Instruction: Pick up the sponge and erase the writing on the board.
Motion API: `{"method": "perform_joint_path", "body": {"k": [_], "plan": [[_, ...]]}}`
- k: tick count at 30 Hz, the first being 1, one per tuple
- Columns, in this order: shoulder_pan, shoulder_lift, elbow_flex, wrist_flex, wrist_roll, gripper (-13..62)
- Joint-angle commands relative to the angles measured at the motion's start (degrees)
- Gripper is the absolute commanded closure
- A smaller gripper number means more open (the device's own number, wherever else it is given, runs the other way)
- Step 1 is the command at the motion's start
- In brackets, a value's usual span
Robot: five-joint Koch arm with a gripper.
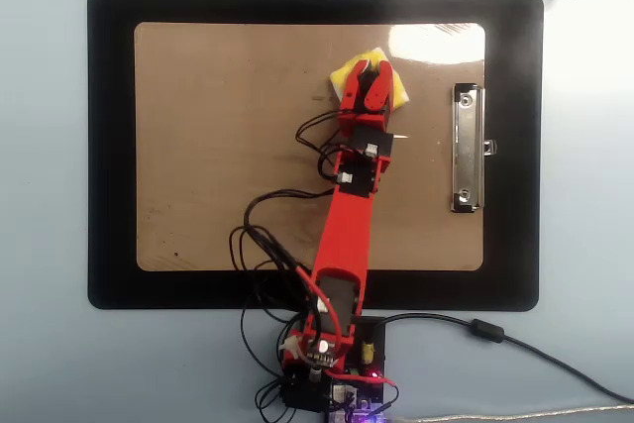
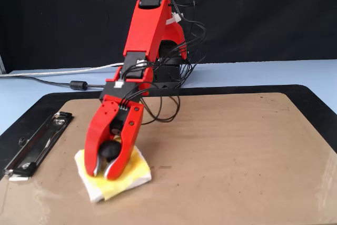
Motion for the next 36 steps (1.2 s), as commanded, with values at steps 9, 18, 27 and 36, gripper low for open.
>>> {"method": "perform_joint_path", "body": {"k": [9,18,27,36], "plan": [[-6.1,12.0,11.8,0.9,-1.4,57.3],[-6.9,15.1,15.6,2.7,-1.7,57.4],[-12.8,-8.8,-9.8,2.2,-6.3,57.4],[-19.6,31.6,31.2,2.7,-9.2,57.4]]}}
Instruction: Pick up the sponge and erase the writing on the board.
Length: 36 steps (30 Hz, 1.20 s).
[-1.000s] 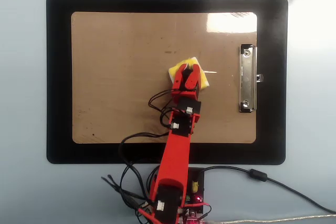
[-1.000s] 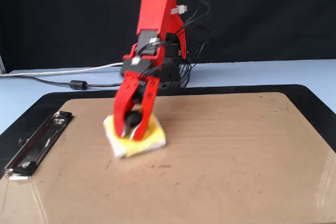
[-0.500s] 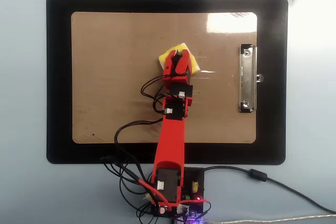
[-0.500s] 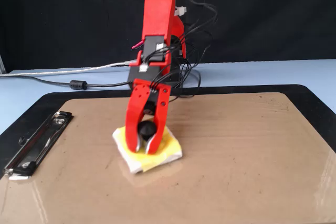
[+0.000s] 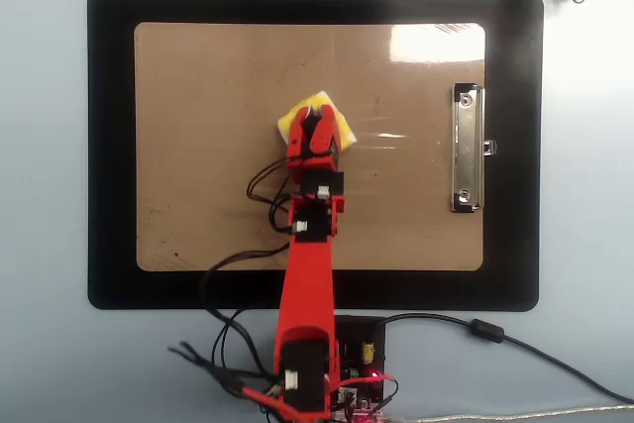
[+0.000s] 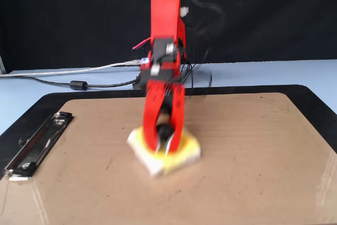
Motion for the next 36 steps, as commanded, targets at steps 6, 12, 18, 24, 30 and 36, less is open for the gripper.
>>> {"method": "perform_joint_path", "body": {"k": [6,12,18,24,30,36], "plan": [[-25.7,16.6,8.5,1.5,-17.0,57.4],[-42.4,16.0,7.0,1.1,-28.0,57.3],[-50.6,14.8,6.4,0.7,-29.6,57.4],[-52.6,10.7,6.2,-4.9,-30.2,57.3],[-52.4,8.0,6.8,-5.3,-29.9,55.4],[-52.6,6.2,5.6,-4.9,-29.9,17.7]]}}
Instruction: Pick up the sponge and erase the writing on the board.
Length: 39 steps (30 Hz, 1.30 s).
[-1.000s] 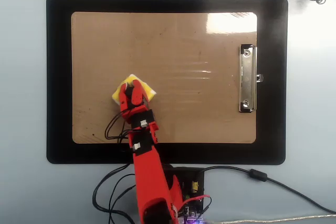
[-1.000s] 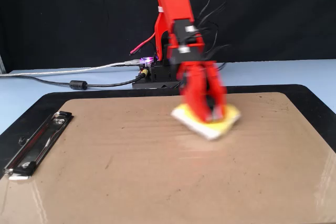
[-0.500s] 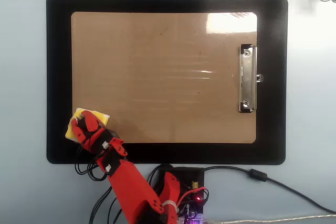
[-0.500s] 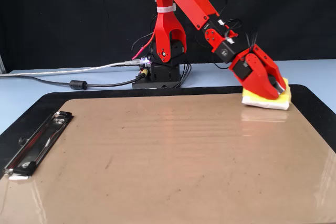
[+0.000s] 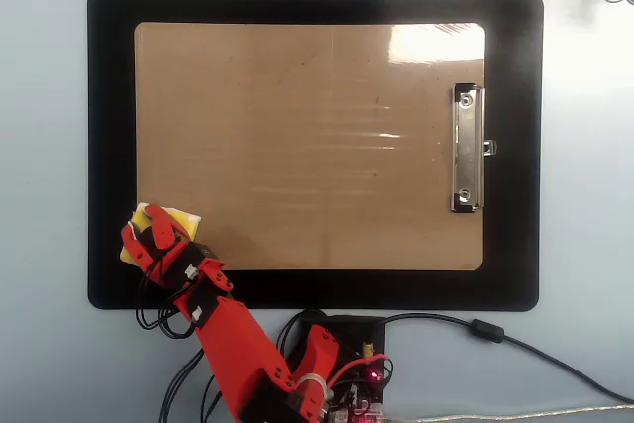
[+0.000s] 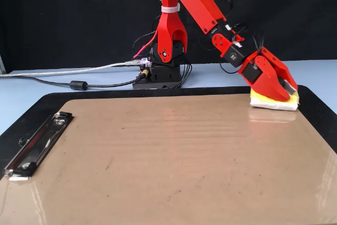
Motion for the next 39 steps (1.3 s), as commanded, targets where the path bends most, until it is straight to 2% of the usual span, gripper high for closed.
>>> {"method": "perform_joint_path", "body": {"k": [1,8,15,19,24,28,30,33,37,39], "plan": [[-0.3,0.6,-0.2,-0.8,-0.9,17.3],[0.3,0.9,-0.6,-1.2,-1.3,15.6],[6.4,7.1,-10.7,-1.3,-3.0,15.4],[9.5,15.1,-12.5,0.0,-9.8,15.7],[28.3,34.1,-2.7,22.0,-9.6,16.3],[46.7,48.5,2.3,41.9,3.7,16.6],[56.1,49.0,2.9,57.5,17.0,16.5],[63.7,48.9,-2.0,77.2,31.7,16.4],[64.9,48.9,-0.2,91.3,34.4,16.4],[64.1,48.8,4.1,91.8,34.3,16.3]]}}
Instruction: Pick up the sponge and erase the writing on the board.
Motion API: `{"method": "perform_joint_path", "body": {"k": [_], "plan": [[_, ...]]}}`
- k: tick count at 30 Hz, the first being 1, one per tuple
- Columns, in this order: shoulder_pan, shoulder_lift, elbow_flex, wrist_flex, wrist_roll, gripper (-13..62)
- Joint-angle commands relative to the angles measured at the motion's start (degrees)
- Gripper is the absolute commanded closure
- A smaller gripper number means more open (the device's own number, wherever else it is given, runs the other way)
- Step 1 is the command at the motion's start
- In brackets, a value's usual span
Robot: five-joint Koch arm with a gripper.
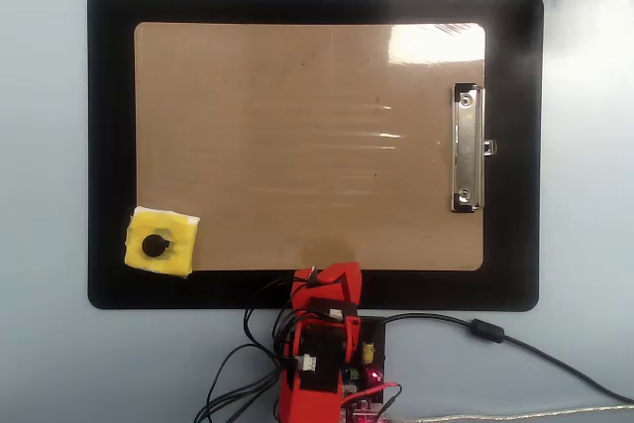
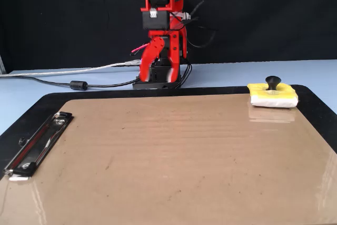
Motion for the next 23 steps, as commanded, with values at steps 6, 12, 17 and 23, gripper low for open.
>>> {"method": "perform_joint_path", "body": {"k": [6,12,17,23], "plan": [[-2.5,2.5,8.8,-5.1,-0.9,16.3],[-2.8,2.5,9.1,-5.3,-0.8,15.5],[-2.8,2.5,9.1,-5.3,-0.8,15.1],[-2.8,2.5,9.1,-5.3,-0.8,15.1]]}}
